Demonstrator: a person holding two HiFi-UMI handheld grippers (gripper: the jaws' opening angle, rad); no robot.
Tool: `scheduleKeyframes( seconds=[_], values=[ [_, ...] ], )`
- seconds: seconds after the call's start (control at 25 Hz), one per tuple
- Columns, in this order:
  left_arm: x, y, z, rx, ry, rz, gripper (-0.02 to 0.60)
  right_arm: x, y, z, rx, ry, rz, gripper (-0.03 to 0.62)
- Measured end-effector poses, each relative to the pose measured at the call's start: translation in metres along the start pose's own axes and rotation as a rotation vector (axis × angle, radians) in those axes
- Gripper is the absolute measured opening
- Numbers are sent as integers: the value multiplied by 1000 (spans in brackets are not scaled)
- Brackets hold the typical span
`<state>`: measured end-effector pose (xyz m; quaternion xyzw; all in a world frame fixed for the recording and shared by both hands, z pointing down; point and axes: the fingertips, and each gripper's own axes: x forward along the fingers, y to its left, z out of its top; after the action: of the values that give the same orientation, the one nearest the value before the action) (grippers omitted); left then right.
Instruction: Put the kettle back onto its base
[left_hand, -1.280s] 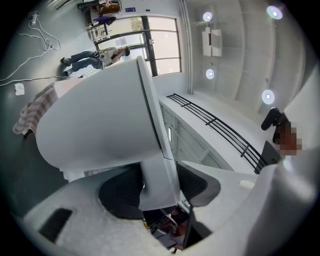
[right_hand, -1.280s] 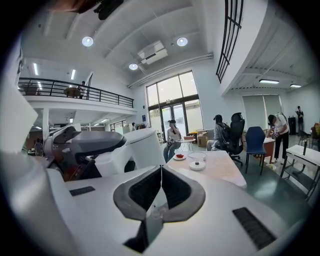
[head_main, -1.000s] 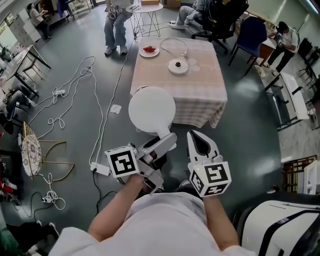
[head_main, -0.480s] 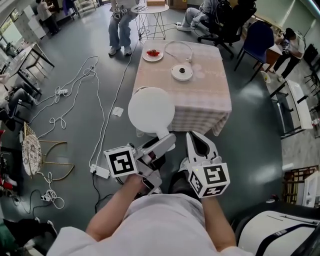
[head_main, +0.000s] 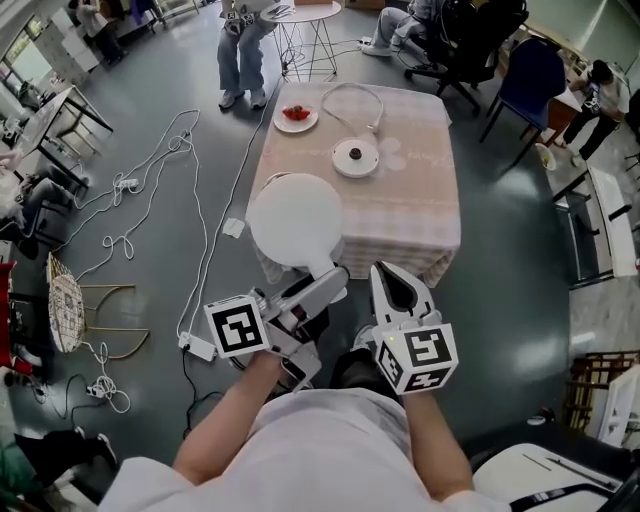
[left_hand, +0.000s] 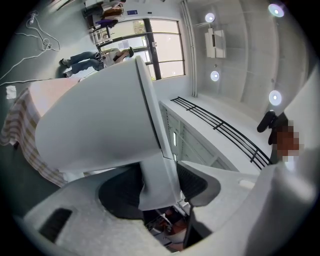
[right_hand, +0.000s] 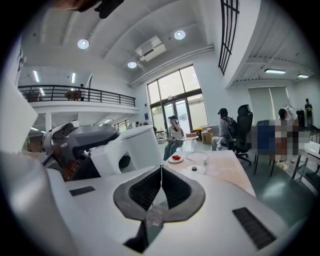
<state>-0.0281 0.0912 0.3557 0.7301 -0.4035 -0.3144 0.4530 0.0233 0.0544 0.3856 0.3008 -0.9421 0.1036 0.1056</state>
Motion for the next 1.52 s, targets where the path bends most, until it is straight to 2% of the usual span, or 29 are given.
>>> scheduleKeyframes(
  seconds=[0.36, 0.76, 1.32, 1.52],
  values=[
    [56, 11, 16, 9, -18, 25, 216, 27, -54, 10, 12, 3, 39, 6],
    [99, 25, 32, -15, -40, 53, 215, 51, -96, 20, 31, -1, 74, 6],
    [134, 49, 71, -27, -6, 29, 216, 77, -131, 27, 46, 5, 21, 6],
    [147, 63, 95, -45, 37, 6, 216, 103, -138, 36, 48, 1, -20, 6]
  ],
)
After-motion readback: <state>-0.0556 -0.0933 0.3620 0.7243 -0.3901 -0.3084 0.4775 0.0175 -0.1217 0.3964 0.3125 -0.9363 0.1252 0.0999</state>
